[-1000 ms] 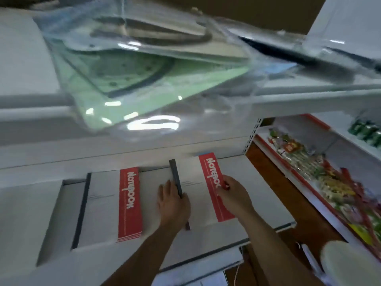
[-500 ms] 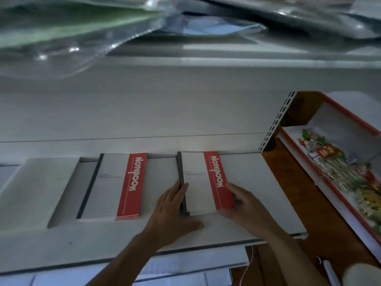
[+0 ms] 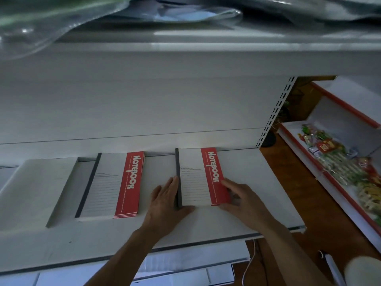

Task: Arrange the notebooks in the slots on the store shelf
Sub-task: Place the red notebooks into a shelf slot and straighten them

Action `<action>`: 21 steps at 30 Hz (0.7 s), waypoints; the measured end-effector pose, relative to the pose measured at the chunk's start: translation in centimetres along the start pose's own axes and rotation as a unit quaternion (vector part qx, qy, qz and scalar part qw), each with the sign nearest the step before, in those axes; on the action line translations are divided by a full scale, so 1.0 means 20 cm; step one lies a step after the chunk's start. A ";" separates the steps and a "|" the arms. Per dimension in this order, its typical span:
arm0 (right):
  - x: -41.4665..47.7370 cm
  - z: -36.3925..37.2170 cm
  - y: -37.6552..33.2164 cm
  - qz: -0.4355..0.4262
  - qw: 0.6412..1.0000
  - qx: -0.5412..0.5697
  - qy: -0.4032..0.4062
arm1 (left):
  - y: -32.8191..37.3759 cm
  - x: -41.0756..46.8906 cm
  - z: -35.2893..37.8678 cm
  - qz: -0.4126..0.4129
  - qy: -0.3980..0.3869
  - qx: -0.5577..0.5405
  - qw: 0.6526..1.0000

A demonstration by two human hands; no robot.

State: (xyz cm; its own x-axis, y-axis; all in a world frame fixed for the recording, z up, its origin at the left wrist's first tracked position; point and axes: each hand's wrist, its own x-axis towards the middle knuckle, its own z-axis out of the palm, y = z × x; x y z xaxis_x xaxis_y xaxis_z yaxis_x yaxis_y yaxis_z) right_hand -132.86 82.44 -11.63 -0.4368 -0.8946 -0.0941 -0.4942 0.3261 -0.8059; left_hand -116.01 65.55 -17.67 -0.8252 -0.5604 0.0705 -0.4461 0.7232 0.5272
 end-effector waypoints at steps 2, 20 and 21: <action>0.01 -0.01 -0.01 0.009 1.000 -0.007 -0.009 | 0.00 0.00 -0.01 0.002 -0.019 -0.005 1.000; 0.11 0.06 -0.25 0.045 0.976 -0.170 0.126 | 0.03 -0.23 -0.37 -0.033 0.002 -0.084 0.996; 0.14 0.13 -0.32 0.026 0.976 -0.179 0.125 | -0.01 -0.28 -0.44 -0.045 0.028 -0.084 0.995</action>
State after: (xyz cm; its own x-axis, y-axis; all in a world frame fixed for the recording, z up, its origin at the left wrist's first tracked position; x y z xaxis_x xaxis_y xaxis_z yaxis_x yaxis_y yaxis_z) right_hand -129.02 76.98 -8.23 -0.6160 -0.7861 0.0510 -0.6775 0.4956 -0.5435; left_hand -108.26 65.10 -10.70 -0.7621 -0.6446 0.0606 -0.4489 0.5935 0.6680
